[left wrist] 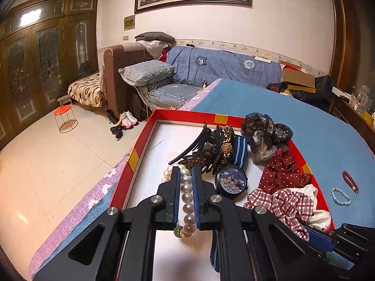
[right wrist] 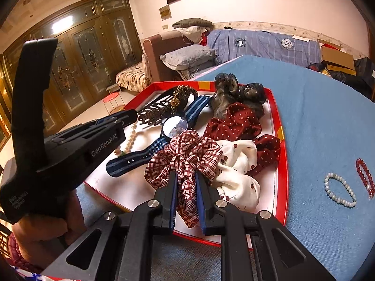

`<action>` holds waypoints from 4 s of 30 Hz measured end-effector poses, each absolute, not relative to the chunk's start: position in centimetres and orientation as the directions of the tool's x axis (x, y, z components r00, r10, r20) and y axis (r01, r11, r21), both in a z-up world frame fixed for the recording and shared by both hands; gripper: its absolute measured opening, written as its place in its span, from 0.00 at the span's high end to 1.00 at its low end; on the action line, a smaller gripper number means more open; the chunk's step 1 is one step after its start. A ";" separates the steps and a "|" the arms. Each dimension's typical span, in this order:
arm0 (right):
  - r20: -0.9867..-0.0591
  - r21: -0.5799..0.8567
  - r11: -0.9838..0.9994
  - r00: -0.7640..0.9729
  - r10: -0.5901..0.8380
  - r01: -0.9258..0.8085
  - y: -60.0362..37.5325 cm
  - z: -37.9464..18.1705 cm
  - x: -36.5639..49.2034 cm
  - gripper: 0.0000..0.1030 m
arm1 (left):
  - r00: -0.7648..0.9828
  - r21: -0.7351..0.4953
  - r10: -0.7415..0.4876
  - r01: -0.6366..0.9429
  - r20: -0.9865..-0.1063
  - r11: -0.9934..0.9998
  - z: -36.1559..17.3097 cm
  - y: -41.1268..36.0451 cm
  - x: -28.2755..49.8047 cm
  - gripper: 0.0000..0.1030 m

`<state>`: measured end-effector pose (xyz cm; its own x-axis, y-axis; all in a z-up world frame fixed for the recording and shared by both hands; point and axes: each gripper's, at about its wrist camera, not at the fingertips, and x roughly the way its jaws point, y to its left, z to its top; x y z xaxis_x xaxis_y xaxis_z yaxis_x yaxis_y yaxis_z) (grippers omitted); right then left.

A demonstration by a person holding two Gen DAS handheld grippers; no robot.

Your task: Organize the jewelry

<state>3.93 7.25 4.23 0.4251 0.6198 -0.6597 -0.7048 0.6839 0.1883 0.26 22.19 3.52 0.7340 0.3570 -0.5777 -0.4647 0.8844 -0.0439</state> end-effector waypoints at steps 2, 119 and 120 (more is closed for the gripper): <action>-0.665 0.185 0.683 0.422 0.617 -0.706 7.4 4.0 4.1 0.83 | 0.733 -0.043 0.360 -0.468 -0.577 0.883 3.5 22.2 0.4 0.91; -0.563 -0.018 0.861 0.717 0.411 -0.508 -1.3 8.8 -13.5 0.05 | 0.684 0.184 0.512 -0.496 -0.520 0.849 4.7 14.5 -17.5 0.00; -0.564 -0.017 0.861 0.716 0.412 -0.508 -1.4 8.8 -13.5 0.05 | 0.685 0.181 0.511 -0.496 -0.519 0.849 4.7 14.6 -17.5 0.00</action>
<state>-13.49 -1.40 8.76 0.7160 0.4117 -0.5637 -0.5082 0.8611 -0.0166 -17.53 14.59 4.65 0.6853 0.5108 -0.5191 -0.4959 0.8493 0.1810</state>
